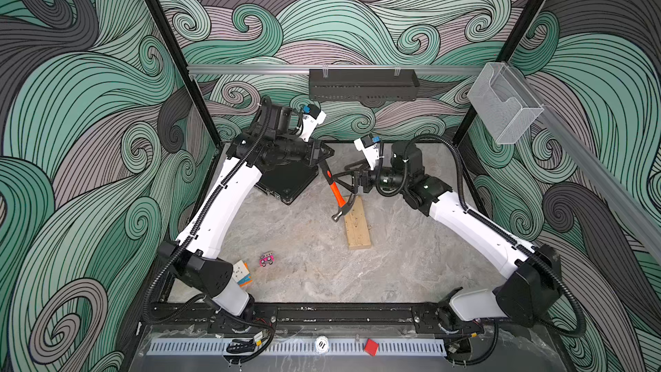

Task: Use a claw hammer to pull out a nail
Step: Adjust the hammer.

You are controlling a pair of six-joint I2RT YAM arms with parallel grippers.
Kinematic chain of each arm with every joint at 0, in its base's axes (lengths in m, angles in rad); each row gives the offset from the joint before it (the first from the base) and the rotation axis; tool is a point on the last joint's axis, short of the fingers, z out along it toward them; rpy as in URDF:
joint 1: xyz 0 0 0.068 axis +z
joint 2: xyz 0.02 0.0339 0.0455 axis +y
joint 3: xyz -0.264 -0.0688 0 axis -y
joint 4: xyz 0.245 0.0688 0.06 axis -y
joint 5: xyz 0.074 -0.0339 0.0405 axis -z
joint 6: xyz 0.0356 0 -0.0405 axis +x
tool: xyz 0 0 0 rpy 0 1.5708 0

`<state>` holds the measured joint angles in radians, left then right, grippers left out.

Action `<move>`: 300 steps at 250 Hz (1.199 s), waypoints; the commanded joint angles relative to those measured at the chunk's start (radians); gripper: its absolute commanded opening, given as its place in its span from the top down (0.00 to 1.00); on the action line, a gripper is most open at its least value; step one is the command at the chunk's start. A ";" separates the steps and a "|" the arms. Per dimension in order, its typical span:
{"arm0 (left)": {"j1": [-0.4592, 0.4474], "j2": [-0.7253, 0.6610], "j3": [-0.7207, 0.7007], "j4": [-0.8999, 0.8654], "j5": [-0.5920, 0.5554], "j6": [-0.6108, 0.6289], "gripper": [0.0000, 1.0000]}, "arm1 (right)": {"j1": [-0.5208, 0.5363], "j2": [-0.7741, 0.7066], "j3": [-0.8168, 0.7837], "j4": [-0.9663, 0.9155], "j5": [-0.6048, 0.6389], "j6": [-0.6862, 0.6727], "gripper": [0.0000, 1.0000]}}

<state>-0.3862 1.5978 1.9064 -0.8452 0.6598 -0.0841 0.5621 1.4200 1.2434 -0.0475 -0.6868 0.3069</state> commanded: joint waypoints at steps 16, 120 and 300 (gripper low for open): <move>0.021 0.048 0.120 0.015 0.296 0.043 1.00 | -0.022 -0.032 0.053 0.015 -0.241 0.018 0.17; 0.020 0.093 0.164 -0.017 0.400 0.084 1.00 | -0.029 0.090 0.211 -0.067 -0.349 0.027 0.35; 0.015 0.123 0.168 -0.031 0.442 0.098 1.00 | -0.026 0.175 0.275 -0.067 -0.390 0.063 0.58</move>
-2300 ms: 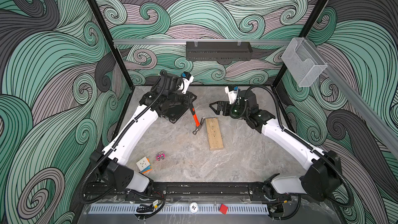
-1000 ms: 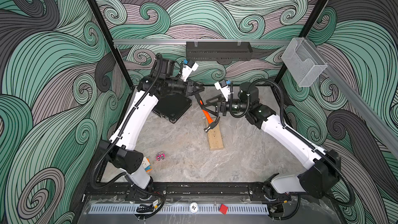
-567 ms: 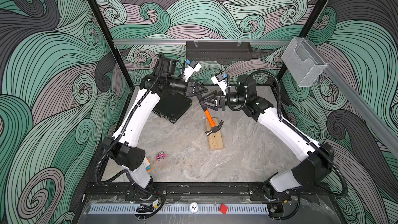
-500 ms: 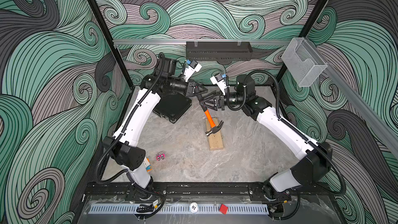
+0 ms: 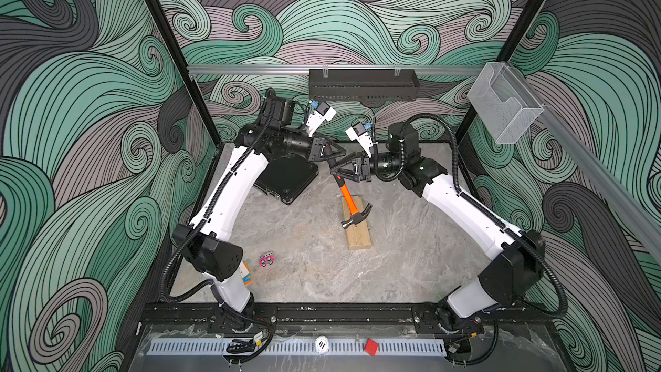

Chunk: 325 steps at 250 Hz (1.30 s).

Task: Use a claw hammer to pull out a nail
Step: Adjust the hammer.

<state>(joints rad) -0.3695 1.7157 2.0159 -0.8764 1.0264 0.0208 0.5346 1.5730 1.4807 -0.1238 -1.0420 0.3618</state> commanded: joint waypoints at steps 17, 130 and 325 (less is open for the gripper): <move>-0.001 0.010 0.059 0.000 0.075 -0.005 1.00 | 0.005 0.031 0.046 -0.002 -0.031 -0.001 0.58; -0.005 0.043 0.096 -0.012 0.096 -0.011 1.00 | 0.029 0.066 0.096 -0.123 0.008 -0.080 0.72; -0.009 0.055 0.112 0.003 0.036 -0.031 1.00 | 0.054 0.061 0.152 -0.294 0.174 -0.195 1.00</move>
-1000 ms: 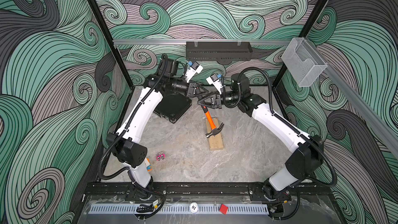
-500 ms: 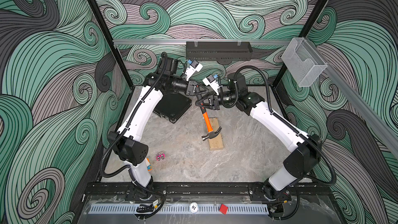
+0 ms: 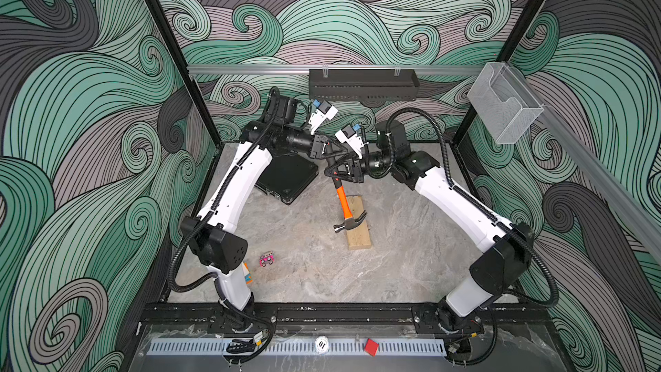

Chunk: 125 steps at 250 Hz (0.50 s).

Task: Use a claw hammer to pull out a nail
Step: Adjust the hammer.

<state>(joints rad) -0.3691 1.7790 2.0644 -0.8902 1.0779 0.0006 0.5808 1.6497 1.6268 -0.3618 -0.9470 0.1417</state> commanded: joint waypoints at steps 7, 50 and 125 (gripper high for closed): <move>-0.010 -0.008 0.065 0.016 -0.020 -0.012 1.00 | 0.008 -0.017 0.002 -0.053 0.081 0.027 1.00; -0.006 -0.009 0.075 0.011 -0.106 -0.027 1.00 | 0.008 -0.029 -0.012 -0.036 0.099 0.038 1.00; 0.000 -0.020 0.103 -0.029 -0.263 -0.015 0.74 | 0.003 -0.038 -0.033 -0.027 0.171 0.048 1.00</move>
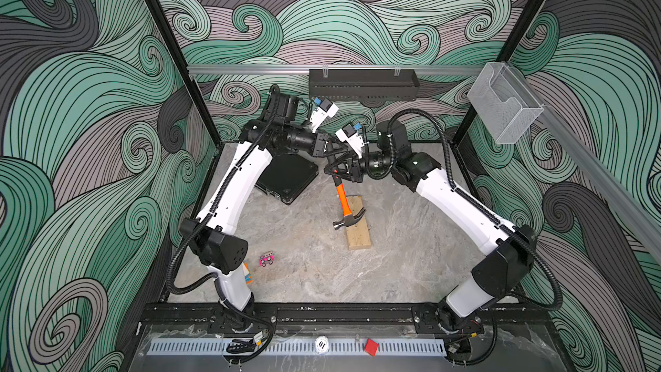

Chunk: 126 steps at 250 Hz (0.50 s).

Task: Use a claw hammer to pull out a nail
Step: Adjust the hammer.

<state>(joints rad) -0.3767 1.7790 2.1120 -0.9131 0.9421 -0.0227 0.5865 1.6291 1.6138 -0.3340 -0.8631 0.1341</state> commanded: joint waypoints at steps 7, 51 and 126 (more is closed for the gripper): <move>0.007 -0.024 0.054 -0.010 -0.140 0.013 0.72 | -0.003 -0.018 -0.021 -0.051 0.092 0.059 1.00; 0.007 -0.042 0.048 -0.036 -0.191 0.039 0.64 | -0.009 -0.017 -0.032 -0.040 0.113 0.069 1.00; 0.010 -0.105 -0.046 0.000 -0.276 0.033 0.53 | -0.023 -0.034 -0.075 -0.006 0.181 0.092 1.00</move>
<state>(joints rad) -0.3695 1.7443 2.1067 -0.9218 0.7162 0.0040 0.5785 1.6291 1.5604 -0.3832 -0.7155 0.1844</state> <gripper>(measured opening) 0.448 0.203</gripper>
